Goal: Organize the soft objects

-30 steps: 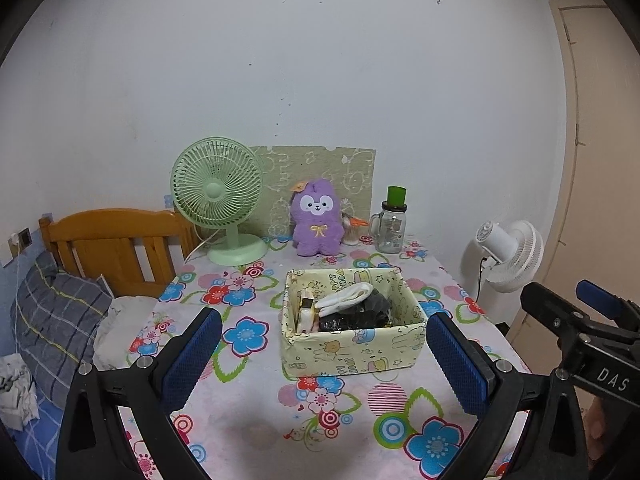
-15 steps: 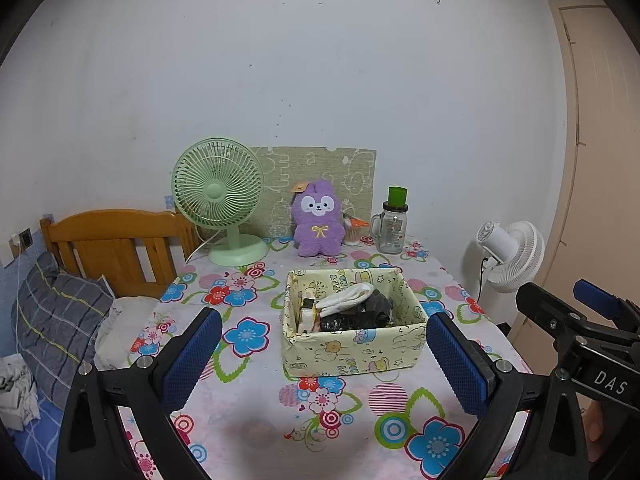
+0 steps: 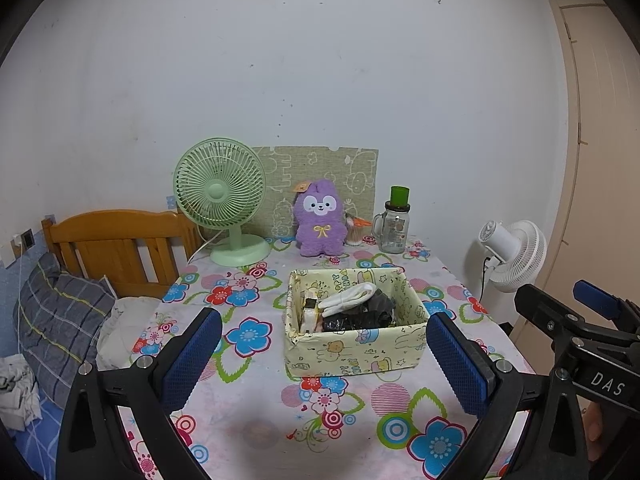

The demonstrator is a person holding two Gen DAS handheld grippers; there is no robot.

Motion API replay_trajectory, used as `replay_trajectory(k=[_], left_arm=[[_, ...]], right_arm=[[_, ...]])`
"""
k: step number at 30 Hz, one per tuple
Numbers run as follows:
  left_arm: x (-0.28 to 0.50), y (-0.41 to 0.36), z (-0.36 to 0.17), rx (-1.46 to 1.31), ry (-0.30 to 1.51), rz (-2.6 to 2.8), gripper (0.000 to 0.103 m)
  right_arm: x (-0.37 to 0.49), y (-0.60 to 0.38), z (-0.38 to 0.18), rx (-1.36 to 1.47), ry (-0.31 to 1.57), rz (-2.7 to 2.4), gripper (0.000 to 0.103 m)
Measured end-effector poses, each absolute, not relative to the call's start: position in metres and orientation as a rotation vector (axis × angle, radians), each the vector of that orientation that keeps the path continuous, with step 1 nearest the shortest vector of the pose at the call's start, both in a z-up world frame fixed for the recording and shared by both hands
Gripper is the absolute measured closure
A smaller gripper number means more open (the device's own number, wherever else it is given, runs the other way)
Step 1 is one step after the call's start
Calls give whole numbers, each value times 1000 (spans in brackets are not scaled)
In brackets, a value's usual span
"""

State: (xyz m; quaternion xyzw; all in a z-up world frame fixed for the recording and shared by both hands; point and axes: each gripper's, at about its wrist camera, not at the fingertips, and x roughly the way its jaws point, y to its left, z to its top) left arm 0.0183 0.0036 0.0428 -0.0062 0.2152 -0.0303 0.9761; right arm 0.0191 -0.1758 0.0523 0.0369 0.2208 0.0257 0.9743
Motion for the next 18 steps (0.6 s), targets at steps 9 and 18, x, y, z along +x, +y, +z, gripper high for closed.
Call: replay_trajectory(k=[9, 18], left_arm=[[18, 4, 43, -12, 429, -58, 0], [18, 4, 43, -12, 428, -58, 0]], right_arm=[[18, -175, 53, 75, 444, 56, 0], [19, -175, 53, 75, 444, 55, 0]])
